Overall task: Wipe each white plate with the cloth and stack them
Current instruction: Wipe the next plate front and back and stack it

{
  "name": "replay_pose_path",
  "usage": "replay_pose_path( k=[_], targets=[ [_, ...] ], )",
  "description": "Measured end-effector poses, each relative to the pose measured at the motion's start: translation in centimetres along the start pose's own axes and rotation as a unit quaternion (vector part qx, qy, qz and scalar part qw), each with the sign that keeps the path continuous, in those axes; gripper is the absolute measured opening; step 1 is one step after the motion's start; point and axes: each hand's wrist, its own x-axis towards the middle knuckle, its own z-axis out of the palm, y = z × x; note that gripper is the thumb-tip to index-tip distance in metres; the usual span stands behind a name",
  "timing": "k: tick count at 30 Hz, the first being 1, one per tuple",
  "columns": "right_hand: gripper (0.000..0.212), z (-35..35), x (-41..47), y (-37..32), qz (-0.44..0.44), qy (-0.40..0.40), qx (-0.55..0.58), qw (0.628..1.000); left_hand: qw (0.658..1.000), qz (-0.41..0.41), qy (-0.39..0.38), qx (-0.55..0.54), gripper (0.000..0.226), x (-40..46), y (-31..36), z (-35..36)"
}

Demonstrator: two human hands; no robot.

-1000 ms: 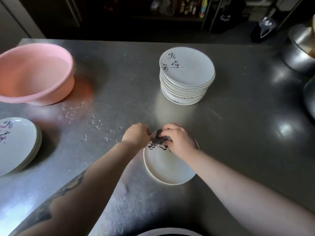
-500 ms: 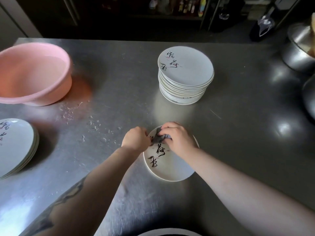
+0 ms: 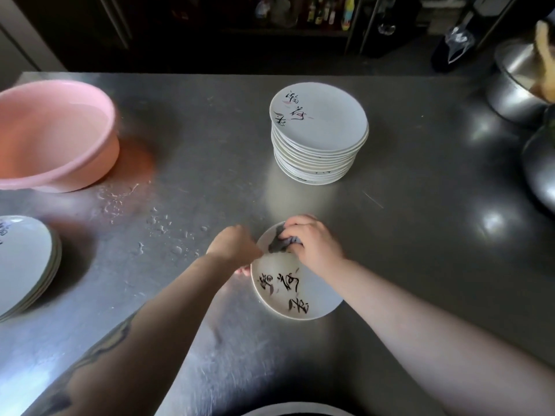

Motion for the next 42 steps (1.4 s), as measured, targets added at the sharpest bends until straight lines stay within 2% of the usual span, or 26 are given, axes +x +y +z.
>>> replay_pose_path(
  k=[2, 4, 6, 8, 9, 10, 13, 15, 19, 23, 28, 34, 37, 39, 41, 42],
  targets=[
    [0.026, -0.1, -0.2, 0.9, 0.009, 0.014, 0.001, 1.0, 0.994, -0.046, -0.096, -0.015, 0.02, -0.4, -1.1, -0.6],
    [0.027, 0.2, -0.4, 1.1, -0.004, 0.021, 0.0, 1.0, 0.988, -0.072, -0.135, -0.002, 0.017, -0.5, -1.7, -1.0],
    [0.028, 0.9, -0.1, 0.4, -0.015, 0.026, 0.002, 1.0, 0.992, -0.061, -0.096, 0.051, 0.014, -0.6, -1.3, -1.0],
    [0.027, 1.6, 0.3, -0.4, -0.029, 0.015, 0.007, 0.999, 0.993, -0.014, 0.025, 0.119, 0.022, -0.3, -0.7, -0.7],
    [0.026, 1.8, 0.6, -0.7, -0.04, -0.001, 0.005, 0.999, 0.989, 0.003, 0.075, 0.124, 0.024, -0.3, -0.4, -0.6],
    [0.026, 1.9, 0.8, -0.8, -0.049, -0.016, 0.001, 0.999, 0.991, 0.011, 0.093, 0.1, 0.025, -0.2, -0.3, -0.4],
    [0.027, 1.0, 1.1, 0.0, -0.022, -0.02, -0.004, 1.0, 0.996, -0.022, 0.046, -0.078, 0.021, -0.5, -1.2, 0.1],
    [0.027, -0.2, 0.8, 0.9, 0.015, -0.009, -0.028, 0.999, 0.987, -0.033, 0.056, -0.146, 0.017, -0.9, -2.1, 0.4],
    [0.026, -2.3, -1.8, 1.8, 0.061, -0.047, -0.112, 0.991, 0.974, -0.035, 0.114, -0.19, 0.014, -1.6, -2.9, 1.6],
    [0.024, -2.5, -6.1, 0.6, 0.098, -0.065, -0.132, 0.984, 0.964, -0.046, 0.13, -0.227, 0.011, -2.5, -3.3, 2.7],
    [0.027, 0.3, -9.4, -2.6, 0.11, -0.042, -0.086, 0.989, 0.952, -0.068, 0.131, -0.27, 0.013, -2.8, -3.6, 3.3],
    [0.022, 2.3, -9.1, -4.2, 0.109, -0.039, -0.024, 0.993, 0.938, -0.07, 0.137, -0.31, 0.018, -3.7, -3.5, 3.6],
    [0.021, 0.8, -9.5, -3.0, 0.14, -0.026, 0.031, 0.989, 0.954, -0.031, 0.13, -0.267, 0.011, -5.1, -3.8, 4.0],
    [0.02, -0.5, -10.0, -1.8, 0.168, 0.026, 0.046, 0.984, 0.961, 0.03, 0.223, -0.163, 0.019, -6.7, -4.2, 4.9],
    [0.022, -1.4, -10.6, -0.9, 0.192, 0.08, 0.067, 0.976, 0.929, 0.154, 0.319, -0.105, 0.023, -8.8, -4.0, 6.3],
    [0.027, -1.8, -10.9, -0.8, 0.2, 0.099, 0.082, 0.971, 0.919, 0.223, 0.317, -0.076, 0.021, -9.6, -3.7, 7.0]
  ],
)
